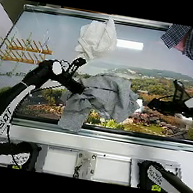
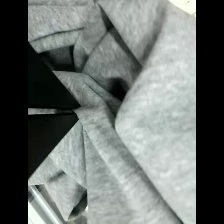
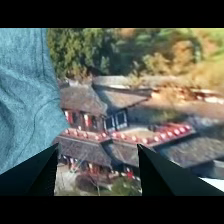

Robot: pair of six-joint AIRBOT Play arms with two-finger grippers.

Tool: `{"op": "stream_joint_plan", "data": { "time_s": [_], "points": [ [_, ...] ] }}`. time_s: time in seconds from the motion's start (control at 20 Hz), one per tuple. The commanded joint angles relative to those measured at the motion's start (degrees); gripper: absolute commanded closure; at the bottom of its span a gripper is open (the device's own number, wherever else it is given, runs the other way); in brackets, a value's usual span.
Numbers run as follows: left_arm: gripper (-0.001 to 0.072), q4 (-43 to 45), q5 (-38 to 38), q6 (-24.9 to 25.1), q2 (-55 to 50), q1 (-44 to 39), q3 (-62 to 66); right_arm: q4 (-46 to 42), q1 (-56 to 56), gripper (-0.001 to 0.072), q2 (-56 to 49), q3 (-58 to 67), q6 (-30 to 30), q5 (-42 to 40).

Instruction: Fold the clothes and pants, and hang the long-sleeved shirts on hangers.

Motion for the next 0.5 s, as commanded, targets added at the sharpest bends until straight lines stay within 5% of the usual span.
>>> {"op": "stream_joint_plan", "data": {
  "time_s": [0.0, 0.25, 0.35, 0.45],
  "points": [
    [0.0686, -0.1, -1.7, -1.2, -0.2, 2.7, 0.6, 9.7, 3.3, 0.0201, -10.1, 0.0, -7.5, -5.7],
    [0.0686, -0.1, -2.3, -2.9, -0.2, 4.3, 0.6, 11.5, 8.8, 0.0205, -12.8, 1.1, -7.9, -11.3],
    [0.0686, -0.1, -2.2, -3.0, 1.0, 4.3, 0.6, 11.5, 9.6, 0.0509, -12.7, 2.4, -7.9, -11.0],
    [0.0686, 0.2, -0.5, -3.0, 4.1, 4.4, 0.6, 12.8, 9.7, 0.0550, -11.5, 4.2, -7.9, -10.5]
  ]
}}
